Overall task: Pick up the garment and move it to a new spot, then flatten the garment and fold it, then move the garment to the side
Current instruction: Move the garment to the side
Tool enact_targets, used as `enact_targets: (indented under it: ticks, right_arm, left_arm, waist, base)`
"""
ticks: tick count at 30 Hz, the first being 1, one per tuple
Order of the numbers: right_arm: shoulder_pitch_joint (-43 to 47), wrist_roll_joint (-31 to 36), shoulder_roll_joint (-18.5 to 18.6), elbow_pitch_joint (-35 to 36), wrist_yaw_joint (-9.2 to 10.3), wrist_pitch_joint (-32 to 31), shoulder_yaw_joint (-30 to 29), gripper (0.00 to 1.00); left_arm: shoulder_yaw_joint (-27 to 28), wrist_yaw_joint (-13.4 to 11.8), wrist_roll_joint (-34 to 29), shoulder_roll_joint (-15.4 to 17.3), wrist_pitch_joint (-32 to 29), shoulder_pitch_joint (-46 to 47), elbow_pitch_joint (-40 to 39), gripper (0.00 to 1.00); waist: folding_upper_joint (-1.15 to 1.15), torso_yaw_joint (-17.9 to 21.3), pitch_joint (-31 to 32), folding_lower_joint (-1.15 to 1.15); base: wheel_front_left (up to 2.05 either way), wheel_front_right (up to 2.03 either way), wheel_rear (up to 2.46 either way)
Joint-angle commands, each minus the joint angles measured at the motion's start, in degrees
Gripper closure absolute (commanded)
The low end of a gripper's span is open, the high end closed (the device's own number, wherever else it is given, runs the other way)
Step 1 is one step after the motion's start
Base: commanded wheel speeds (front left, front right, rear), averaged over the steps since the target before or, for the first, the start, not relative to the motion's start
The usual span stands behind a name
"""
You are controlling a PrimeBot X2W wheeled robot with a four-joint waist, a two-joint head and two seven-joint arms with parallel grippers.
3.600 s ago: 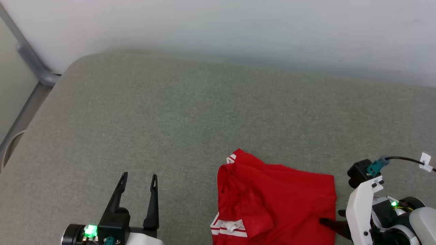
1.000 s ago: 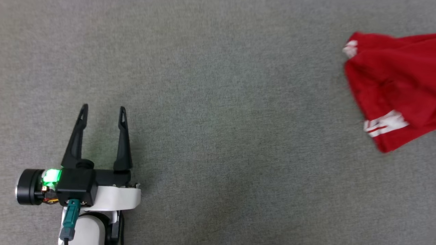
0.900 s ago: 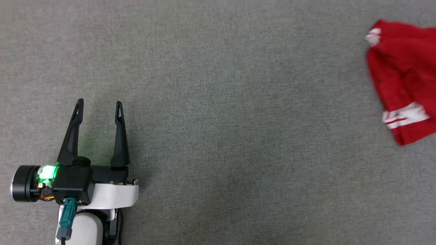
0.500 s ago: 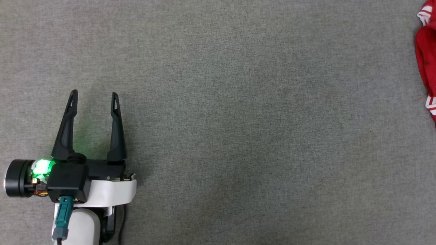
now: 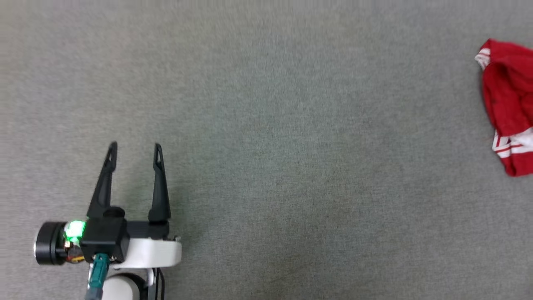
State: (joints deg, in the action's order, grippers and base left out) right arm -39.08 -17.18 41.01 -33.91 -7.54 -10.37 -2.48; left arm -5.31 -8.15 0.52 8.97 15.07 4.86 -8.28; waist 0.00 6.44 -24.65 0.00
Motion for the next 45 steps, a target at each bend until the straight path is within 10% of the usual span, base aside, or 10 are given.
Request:
enact_targets:
  ticks: [1, 21, 45]
  right_arm:
    - [1.4, 0.7, -0.6, 1.9, 0.11, 2.2, -0.3, 0.00]
    - [22.3, 8.3, -21.4, 29.9, 0.10, 20.2, -3.3, 0.00]
    - [44.8, 8.1, -35.4, 30.8, 0.09, 24.5, -0.9, 0.00]
  left_arm:
    - [0.0, -0.4, 0.4, -0.3, 0.1, -1.5, 0.4, 0.00]
    - [1.7, 1.9, 1.9, -2.1, 0.1, -10.0, 4.2, 0.00]
    - [1.3, 3.6, 1.4, -3.2, 0.1, -13.8, 8.5, 0.00]
  waist:
    - [0.00, -1.2, 4.7, 0.00]
    - [0.00, -6.4, 19.2, 0.00]
    - [0.00, -8.3, 26.4, 0.00]
  base:
    - [0.00, 0.00, 0.00]
    - [0.00, 0.00, 0.00]
    - [0.00, 0.00, 0.00]
